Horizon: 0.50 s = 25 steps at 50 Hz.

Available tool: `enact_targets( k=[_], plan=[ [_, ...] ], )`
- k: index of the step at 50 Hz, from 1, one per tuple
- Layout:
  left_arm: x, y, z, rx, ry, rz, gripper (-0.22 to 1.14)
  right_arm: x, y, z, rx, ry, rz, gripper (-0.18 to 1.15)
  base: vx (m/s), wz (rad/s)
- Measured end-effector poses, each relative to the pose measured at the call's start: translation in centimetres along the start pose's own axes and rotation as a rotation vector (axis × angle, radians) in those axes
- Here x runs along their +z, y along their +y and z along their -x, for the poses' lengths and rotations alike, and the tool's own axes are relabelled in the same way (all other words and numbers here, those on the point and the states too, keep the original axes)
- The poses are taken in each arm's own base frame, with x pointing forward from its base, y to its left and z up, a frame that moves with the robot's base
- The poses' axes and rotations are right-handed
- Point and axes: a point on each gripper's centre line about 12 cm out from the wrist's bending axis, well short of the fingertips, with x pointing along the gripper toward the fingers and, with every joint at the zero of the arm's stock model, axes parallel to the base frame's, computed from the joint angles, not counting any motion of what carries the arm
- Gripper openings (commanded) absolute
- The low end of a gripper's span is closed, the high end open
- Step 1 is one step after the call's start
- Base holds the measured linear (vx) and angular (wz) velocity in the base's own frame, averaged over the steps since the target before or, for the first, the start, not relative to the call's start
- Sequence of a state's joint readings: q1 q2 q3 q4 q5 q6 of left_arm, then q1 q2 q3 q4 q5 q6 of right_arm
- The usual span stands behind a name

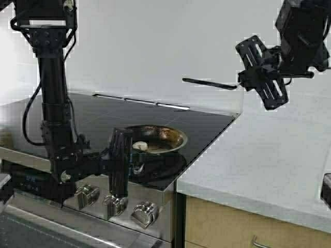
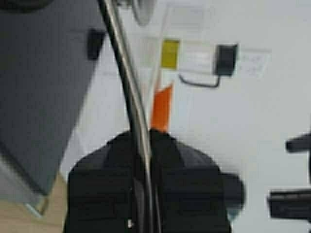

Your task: Add oil to the pan and cook the shrimp and serve it

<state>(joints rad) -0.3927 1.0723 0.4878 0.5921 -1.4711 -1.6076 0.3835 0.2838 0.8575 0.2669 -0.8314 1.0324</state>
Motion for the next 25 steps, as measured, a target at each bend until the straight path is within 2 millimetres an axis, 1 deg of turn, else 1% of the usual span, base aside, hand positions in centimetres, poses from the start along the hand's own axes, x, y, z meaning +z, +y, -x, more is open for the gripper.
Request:
enact_targets(
  k=[5,16,25],
  plan=[
    [-0.3,0.1,0.3,0.005,-0.001,0.005,0.02,0.1,0.0,0.0,-0.001,-0.001,0.003,0.07,0.00,0.00],
    [-0.8,-0.1,1.3,0.050,-0.003,-0.028,0.03,0.0,-0.1,0.1,-0.003,0.000,0.009,0.07,0.00,0.00],
    [-1.2,-1.0,1.8,0.103,-0.006,-0.082,0.03,-0.1,-0.2,0.1,-0.008,0.004,0.065,0.08,0.00,0.00]
  ],
)
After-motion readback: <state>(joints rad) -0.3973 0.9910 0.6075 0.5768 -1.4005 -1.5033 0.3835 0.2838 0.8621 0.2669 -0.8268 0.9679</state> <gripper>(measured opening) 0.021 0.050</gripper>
